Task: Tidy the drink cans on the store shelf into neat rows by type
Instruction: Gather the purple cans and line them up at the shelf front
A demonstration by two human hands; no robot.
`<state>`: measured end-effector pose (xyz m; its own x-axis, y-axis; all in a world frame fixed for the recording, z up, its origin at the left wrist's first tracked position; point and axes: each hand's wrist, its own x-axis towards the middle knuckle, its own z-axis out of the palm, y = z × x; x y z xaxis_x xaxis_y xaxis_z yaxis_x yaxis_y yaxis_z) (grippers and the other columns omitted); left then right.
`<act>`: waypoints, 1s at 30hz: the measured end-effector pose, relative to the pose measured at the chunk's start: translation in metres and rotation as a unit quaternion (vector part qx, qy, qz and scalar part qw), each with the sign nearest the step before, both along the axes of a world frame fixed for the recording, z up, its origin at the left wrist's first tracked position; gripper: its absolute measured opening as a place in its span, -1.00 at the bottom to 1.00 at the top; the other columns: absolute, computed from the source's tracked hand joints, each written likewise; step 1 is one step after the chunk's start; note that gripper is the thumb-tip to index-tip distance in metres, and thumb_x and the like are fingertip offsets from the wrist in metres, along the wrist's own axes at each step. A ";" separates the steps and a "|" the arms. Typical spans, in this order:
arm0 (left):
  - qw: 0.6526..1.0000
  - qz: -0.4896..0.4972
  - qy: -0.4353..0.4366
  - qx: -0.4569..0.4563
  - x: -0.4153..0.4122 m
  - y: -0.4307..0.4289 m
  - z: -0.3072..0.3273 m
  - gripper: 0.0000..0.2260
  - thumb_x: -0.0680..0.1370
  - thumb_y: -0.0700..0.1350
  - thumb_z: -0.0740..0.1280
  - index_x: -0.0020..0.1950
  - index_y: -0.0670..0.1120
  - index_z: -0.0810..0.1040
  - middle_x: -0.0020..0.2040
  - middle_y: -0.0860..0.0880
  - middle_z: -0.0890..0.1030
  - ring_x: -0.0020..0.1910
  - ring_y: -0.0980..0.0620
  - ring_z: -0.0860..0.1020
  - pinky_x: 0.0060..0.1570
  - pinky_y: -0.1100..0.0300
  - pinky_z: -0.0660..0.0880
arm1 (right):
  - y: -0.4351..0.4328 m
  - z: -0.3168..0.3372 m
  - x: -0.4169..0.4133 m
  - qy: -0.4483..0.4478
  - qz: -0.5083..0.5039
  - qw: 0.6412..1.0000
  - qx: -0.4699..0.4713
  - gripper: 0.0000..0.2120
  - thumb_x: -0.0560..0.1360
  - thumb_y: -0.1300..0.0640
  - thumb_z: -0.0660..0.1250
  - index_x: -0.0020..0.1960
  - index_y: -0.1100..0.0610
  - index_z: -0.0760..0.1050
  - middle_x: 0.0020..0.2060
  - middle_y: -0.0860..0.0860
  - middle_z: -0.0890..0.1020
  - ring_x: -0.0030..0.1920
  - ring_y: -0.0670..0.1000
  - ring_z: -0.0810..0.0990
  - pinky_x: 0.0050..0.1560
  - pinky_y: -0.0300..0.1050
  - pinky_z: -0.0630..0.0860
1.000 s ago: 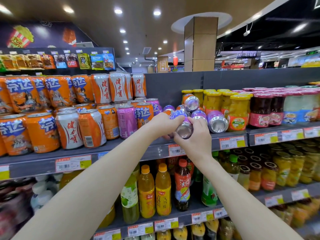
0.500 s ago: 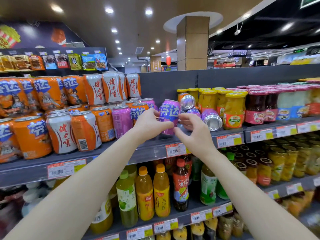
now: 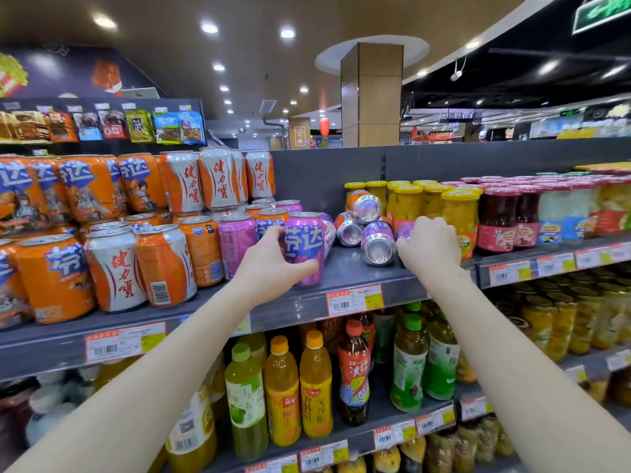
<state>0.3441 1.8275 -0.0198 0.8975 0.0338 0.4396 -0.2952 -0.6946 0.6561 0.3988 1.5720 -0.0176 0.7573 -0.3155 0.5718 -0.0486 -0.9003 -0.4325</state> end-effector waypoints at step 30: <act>1.000 0.022 -0.006 -0.002 -0.007 0.005 -0.007 -0.46 0.40 0.19 0.53 0.22 0.16 0.32 0.01 0.22 0.54 0.02 0.13 0.57 0.12 0.10 0.54 | -0.009 -0.030 -0.009 -0.099 -0.002 0.990 0.102 -0.43 0.30 -0.20 0.53 0.11 0.10 0.40 0.04 0.06 0.51 0.09 0.12 0.50 -0.01 0.01 0.51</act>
